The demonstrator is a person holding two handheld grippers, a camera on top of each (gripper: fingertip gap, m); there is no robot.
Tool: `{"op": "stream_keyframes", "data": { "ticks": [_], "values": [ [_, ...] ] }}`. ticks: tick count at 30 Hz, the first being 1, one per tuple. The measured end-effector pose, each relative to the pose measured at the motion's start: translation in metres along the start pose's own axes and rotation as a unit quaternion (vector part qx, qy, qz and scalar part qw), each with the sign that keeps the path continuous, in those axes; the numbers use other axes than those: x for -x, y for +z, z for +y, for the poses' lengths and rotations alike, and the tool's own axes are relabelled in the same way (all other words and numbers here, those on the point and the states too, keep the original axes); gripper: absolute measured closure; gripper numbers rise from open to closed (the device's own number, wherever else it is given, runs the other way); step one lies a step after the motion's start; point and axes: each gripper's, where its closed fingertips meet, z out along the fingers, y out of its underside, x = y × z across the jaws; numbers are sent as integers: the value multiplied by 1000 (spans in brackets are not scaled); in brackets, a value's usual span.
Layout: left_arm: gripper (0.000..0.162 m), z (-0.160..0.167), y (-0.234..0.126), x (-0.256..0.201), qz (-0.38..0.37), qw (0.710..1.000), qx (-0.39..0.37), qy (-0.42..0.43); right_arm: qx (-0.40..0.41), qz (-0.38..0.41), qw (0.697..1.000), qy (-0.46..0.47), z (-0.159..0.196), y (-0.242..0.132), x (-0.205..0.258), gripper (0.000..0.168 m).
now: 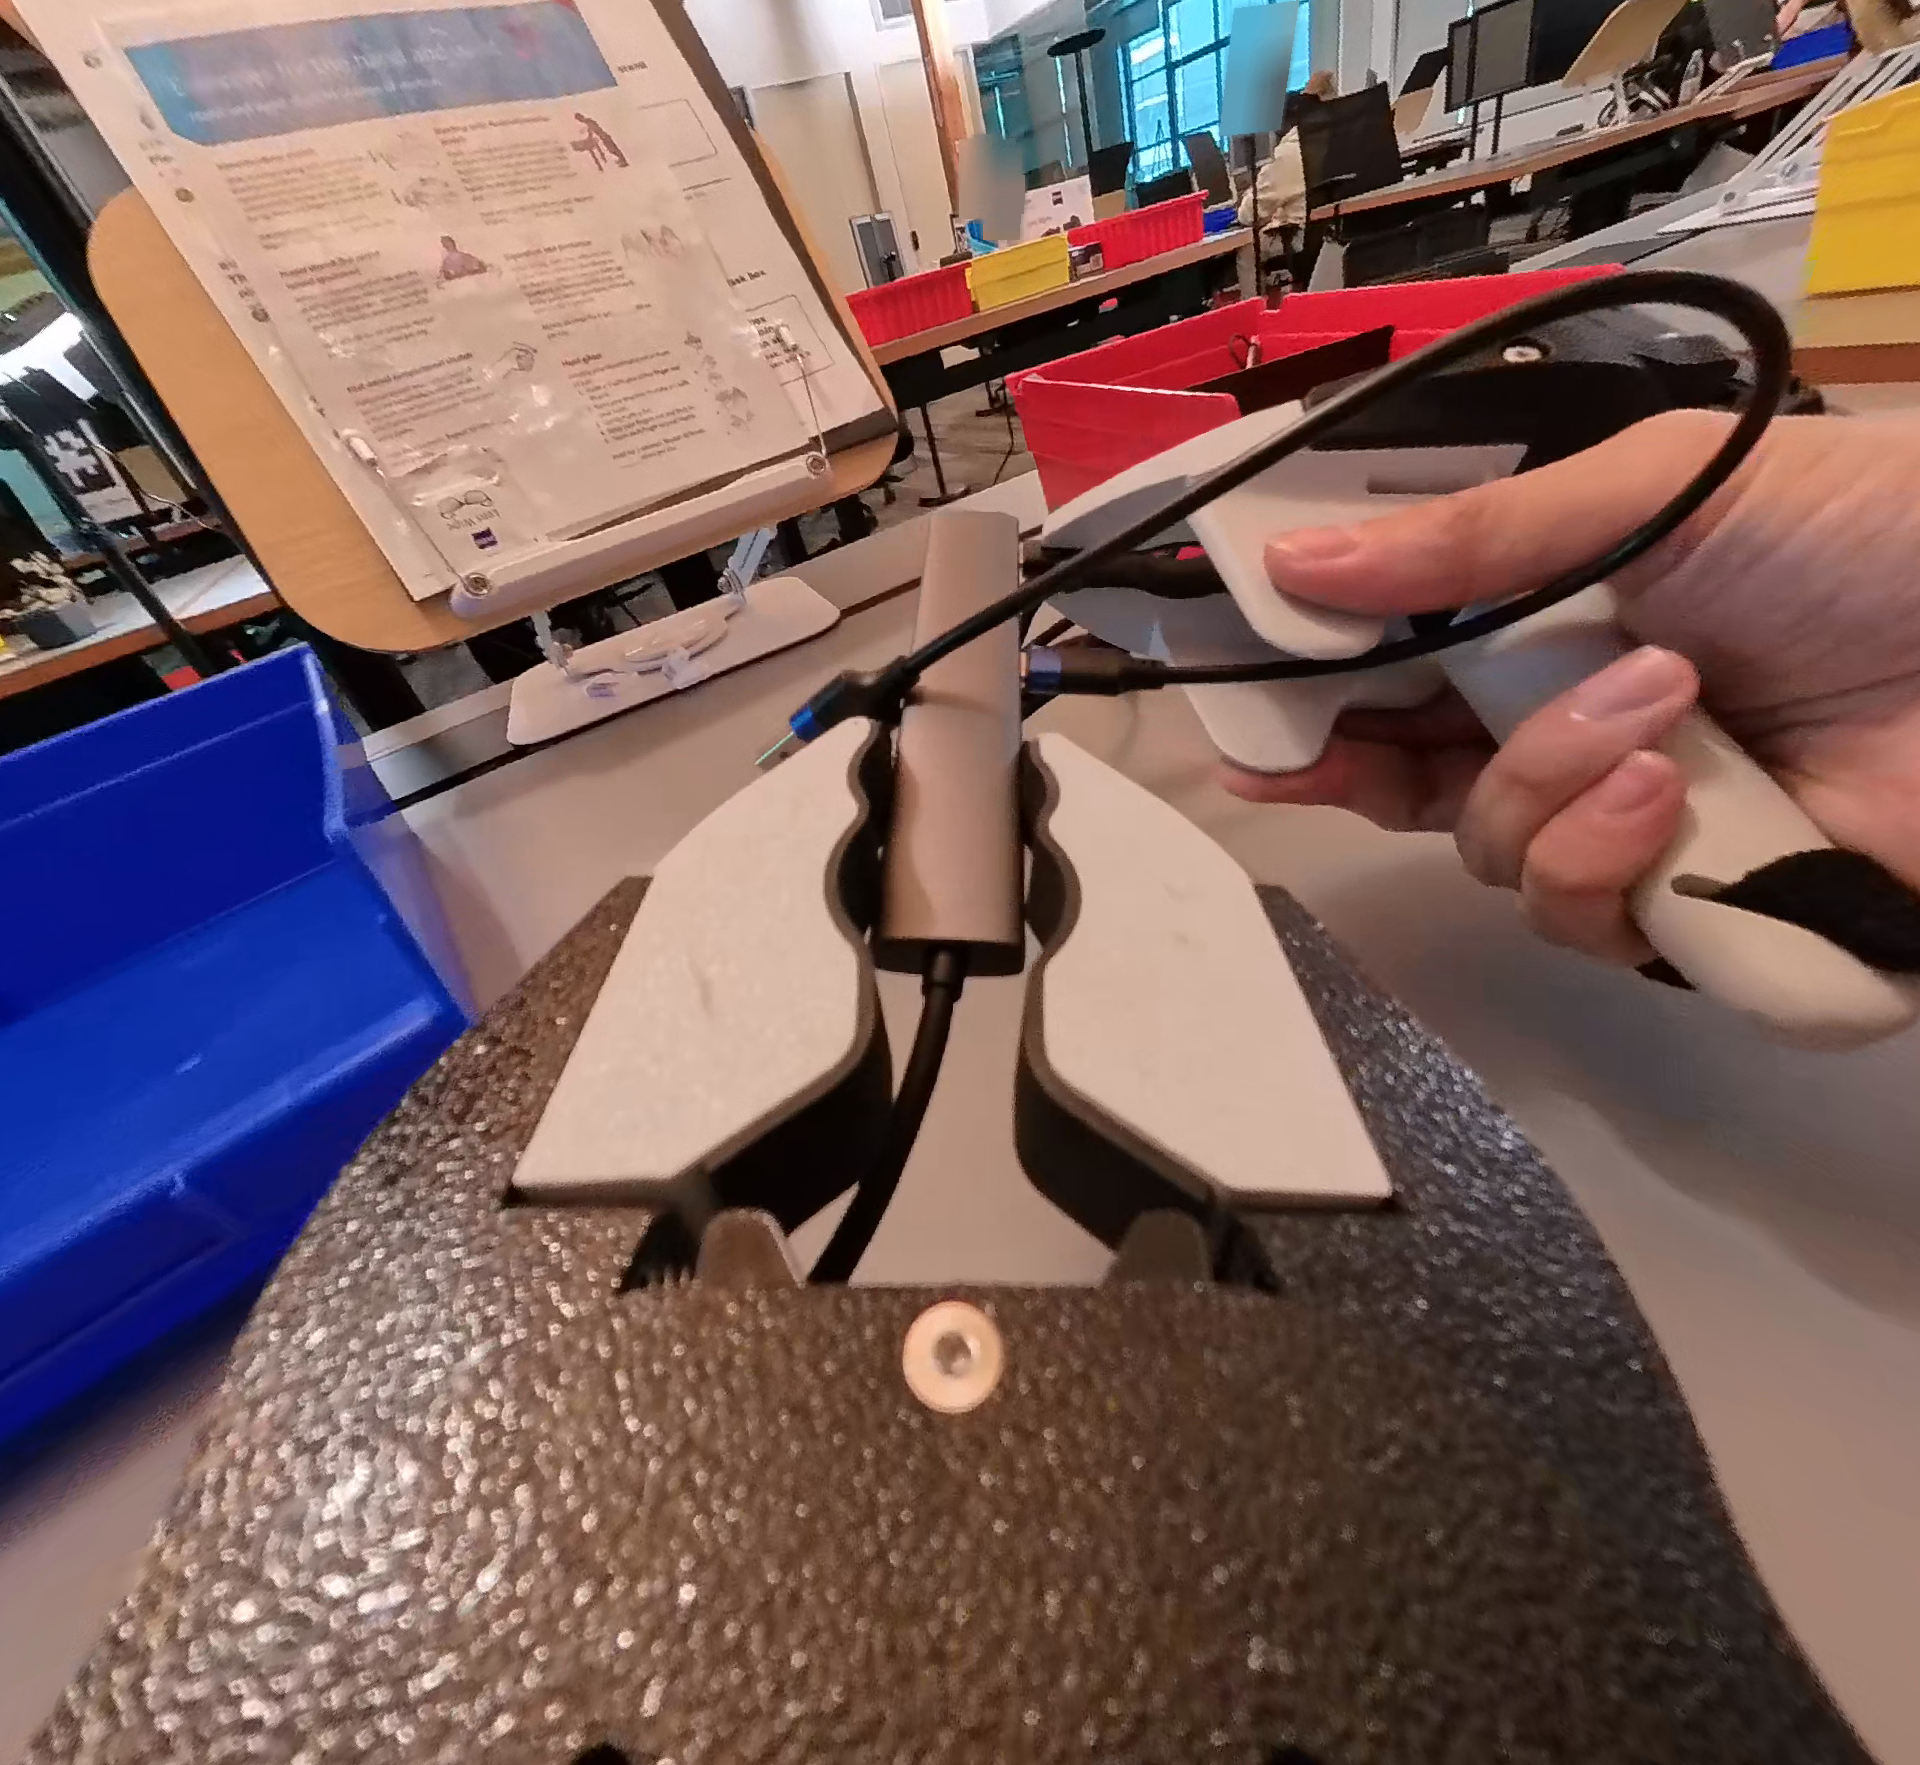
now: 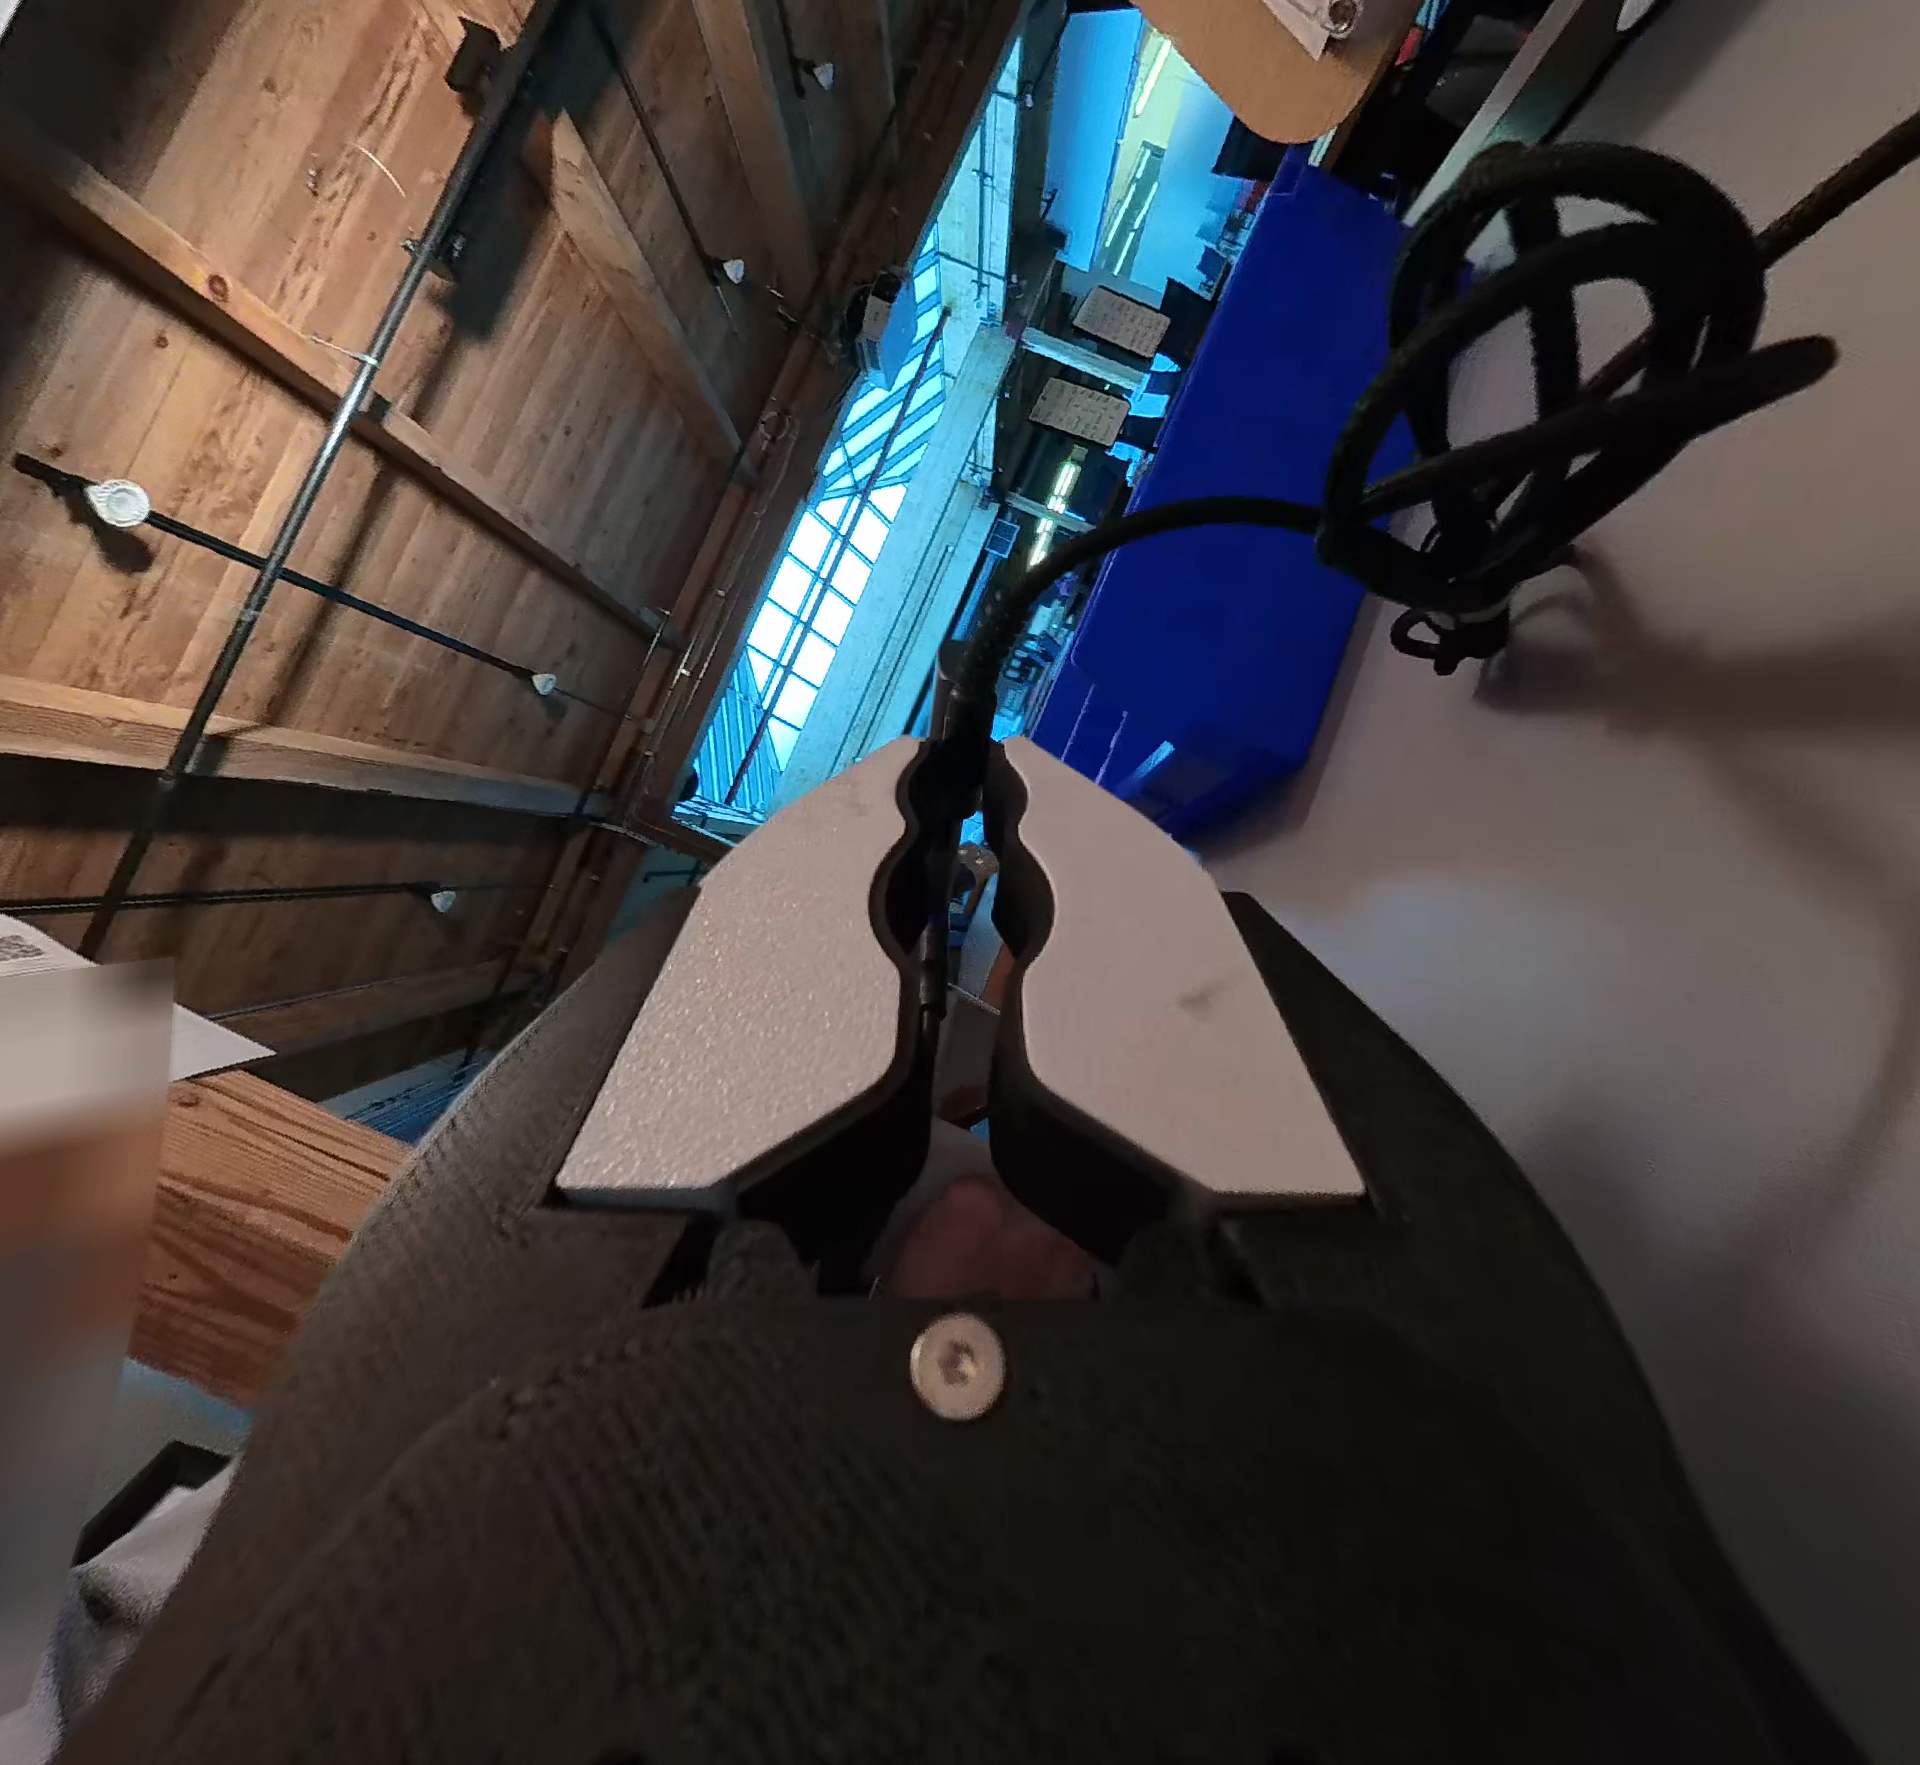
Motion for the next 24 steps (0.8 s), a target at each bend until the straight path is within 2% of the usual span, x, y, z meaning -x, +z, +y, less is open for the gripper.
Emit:
{"op": "stream_keyframes", "data": {
  "ticks": [11,20,24],
  "values": [
    [136,12,2,7,26,998,31,-42,35,30,999,-8,7,-8,-7,159],
    [136,5,0,4,34,999,14,-29,74,52,995,-43,6,-14,6,159],
    [136,-1,-1,4,34,997,3,-68,84,52,993,-63,7,-12,12,159]
  ]
}}
